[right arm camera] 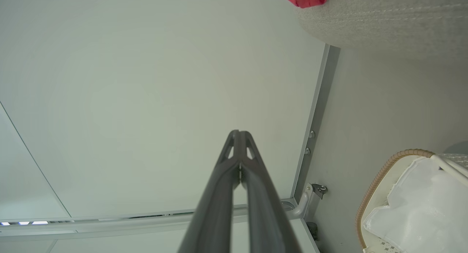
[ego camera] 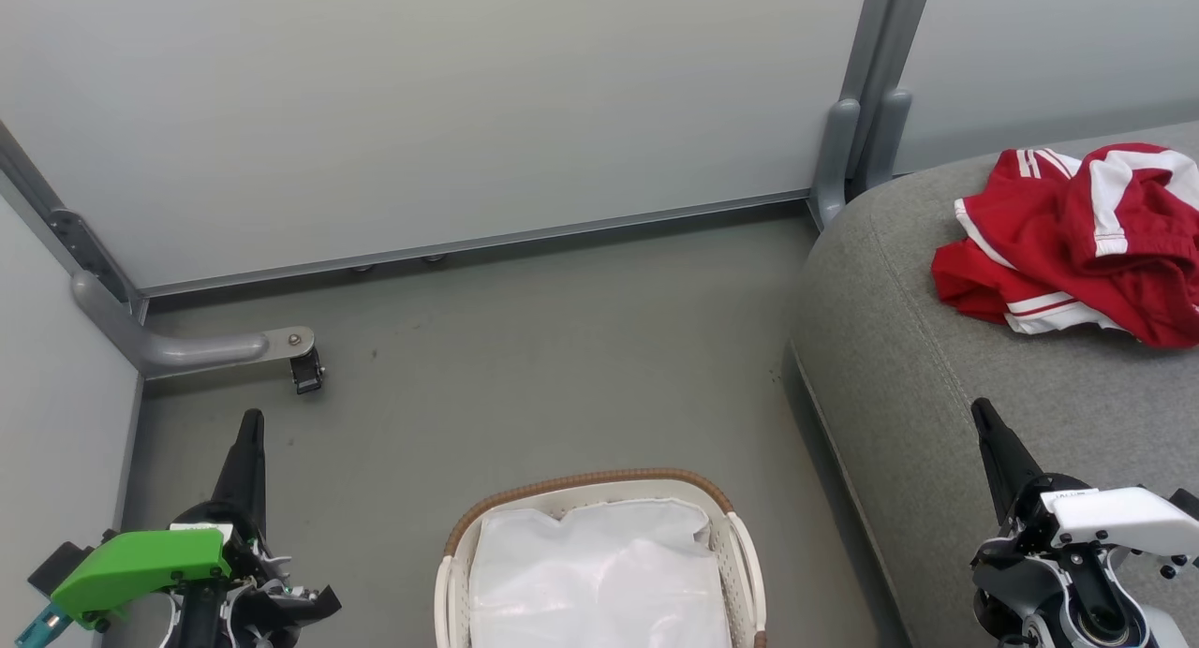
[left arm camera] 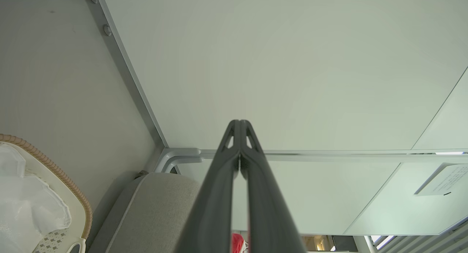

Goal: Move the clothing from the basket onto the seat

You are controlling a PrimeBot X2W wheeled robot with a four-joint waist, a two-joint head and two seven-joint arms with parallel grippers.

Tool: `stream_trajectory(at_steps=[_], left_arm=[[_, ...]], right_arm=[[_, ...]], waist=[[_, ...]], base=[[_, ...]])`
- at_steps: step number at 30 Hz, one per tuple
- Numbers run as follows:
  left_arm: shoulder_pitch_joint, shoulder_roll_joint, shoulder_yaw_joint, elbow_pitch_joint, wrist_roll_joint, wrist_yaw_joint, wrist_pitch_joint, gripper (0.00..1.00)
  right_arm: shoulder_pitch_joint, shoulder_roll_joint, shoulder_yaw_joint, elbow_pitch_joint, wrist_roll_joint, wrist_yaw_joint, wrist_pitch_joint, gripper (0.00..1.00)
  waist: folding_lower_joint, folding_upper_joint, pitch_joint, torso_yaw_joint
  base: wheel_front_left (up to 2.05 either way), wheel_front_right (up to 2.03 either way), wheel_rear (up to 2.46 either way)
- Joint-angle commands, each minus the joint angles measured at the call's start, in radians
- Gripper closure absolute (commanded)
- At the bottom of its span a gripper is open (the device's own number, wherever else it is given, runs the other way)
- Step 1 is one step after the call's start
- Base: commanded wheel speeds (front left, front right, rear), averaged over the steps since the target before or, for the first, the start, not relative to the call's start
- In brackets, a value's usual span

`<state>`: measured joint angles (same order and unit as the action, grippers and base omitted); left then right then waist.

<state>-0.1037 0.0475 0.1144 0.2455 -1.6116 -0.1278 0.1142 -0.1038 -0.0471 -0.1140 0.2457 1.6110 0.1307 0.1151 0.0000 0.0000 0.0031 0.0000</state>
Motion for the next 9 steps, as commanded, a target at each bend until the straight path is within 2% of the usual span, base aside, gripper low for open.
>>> stream_trajectory(at_steps=[1, 9], left_arm=[[-0.011, 0.005, 0.002, -0.002, -0.003, -0.006, 0.003, 1.0], [-0.011, 0.005, 0.002, -0.002, -0.003, -0.006, 0.003, 1.0]], right_arm=[[-0.009, -0.006, -0.002, -0.003, 0.004, 0.0, 0.001, 1.0], [-0.009, -0.006, -0.002, -0.003, 0.004, 0.0, 0.001, 1.0]], waist=[[0.0, 0.0, 0.0, 0.0], [0.0, 0.0, 0.0, 0.0]], base=[[0.0, 0.0, 0.0], [0.0, 0.0, 0.0]])
